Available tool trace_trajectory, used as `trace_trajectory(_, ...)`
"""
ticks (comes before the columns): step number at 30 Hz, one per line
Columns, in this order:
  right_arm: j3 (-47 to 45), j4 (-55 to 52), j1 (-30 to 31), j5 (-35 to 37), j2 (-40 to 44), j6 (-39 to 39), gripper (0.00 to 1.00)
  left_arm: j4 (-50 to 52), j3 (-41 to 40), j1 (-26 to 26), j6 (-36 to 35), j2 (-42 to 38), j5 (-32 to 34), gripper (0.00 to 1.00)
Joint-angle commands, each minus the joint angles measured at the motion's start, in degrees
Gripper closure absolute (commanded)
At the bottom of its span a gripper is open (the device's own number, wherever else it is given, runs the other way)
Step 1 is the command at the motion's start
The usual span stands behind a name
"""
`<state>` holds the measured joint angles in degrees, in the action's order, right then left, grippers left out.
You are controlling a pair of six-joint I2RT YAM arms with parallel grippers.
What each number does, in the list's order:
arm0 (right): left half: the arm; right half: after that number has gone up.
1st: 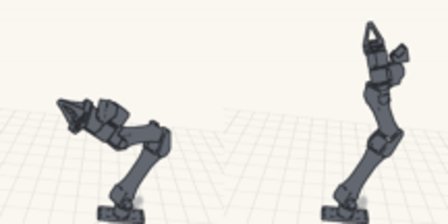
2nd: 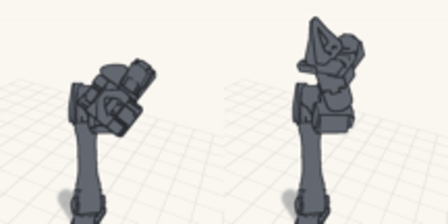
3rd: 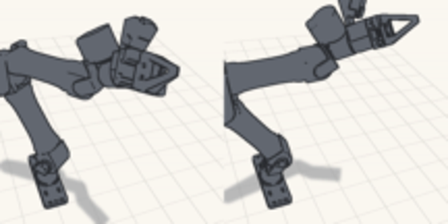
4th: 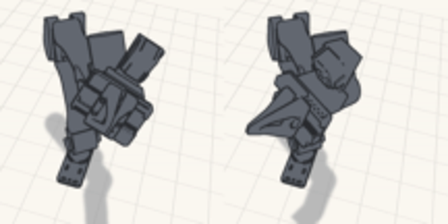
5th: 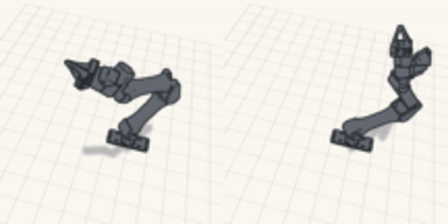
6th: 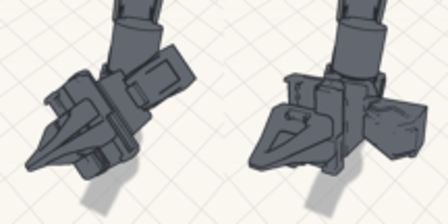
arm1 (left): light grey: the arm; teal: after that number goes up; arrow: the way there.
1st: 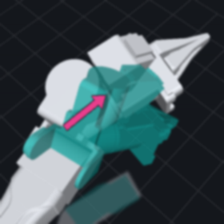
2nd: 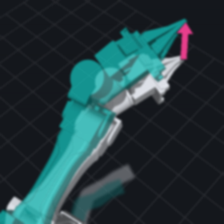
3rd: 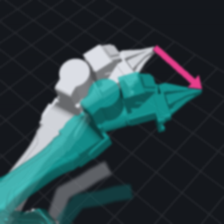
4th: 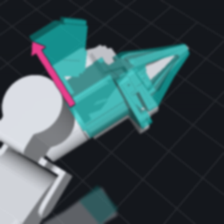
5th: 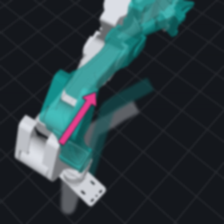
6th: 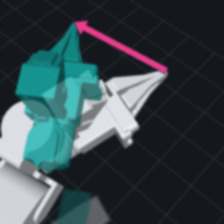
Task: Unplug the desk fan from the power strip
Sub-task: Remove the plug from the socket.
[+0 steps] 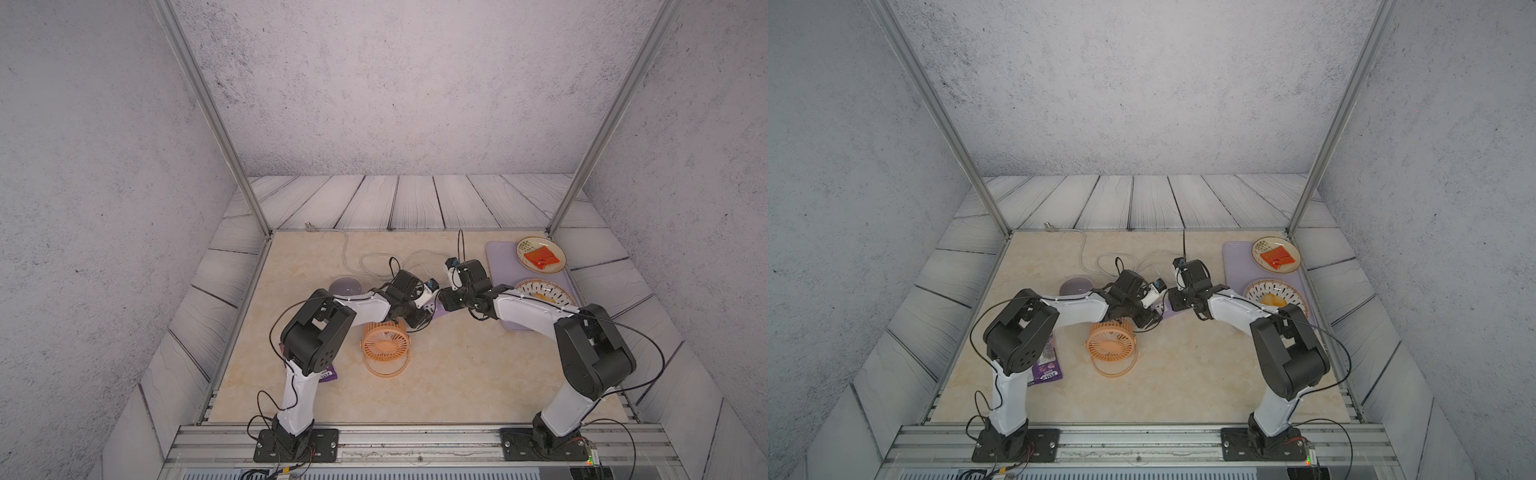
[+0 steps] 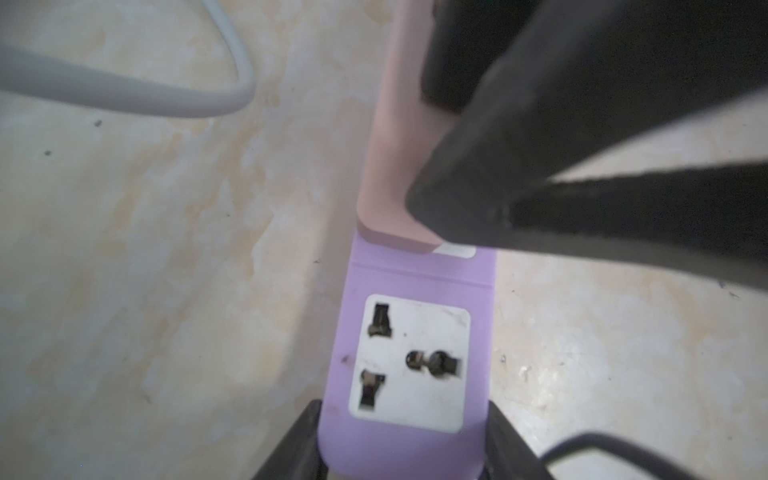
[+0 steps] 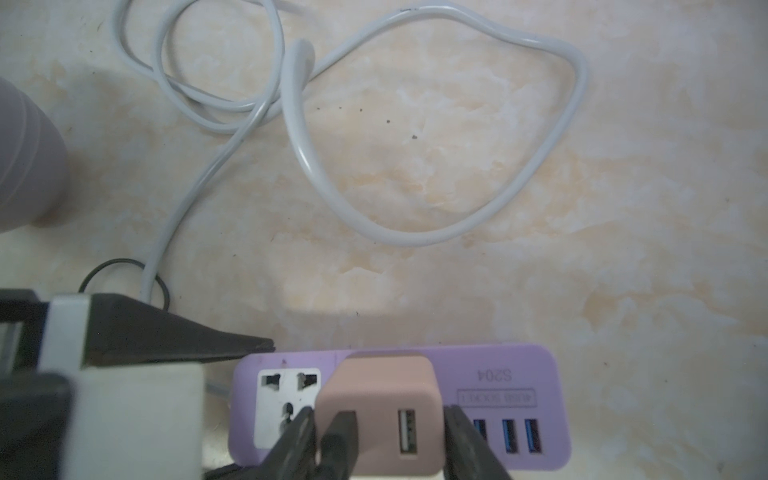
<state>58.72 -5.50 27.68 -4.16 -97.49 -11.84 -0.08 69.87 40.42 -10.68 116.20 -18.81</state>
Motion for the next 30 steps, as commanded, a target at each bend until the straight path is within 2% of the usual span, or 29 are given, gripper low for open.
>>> trace_trajectory(1,1.4,3.3,0.2,-1.3,1.0,0.0,0.54,3.6,-0.3,2.1,-2.4,0.0,-3.6,1.0)
trace_trajectory(17,9.0,-8.1,0.8,-0.1,-1.0,0.4,0.59,4.0,0.2,2.4,-2.3,0.6,-3.8,1.0)
trace_trajectory(30,7.3,-4.8,1.8,0.1,-0.9,-0.2,0.6,4.1,0.2,2.5,-2.4,0.6,-3.8,1.0)
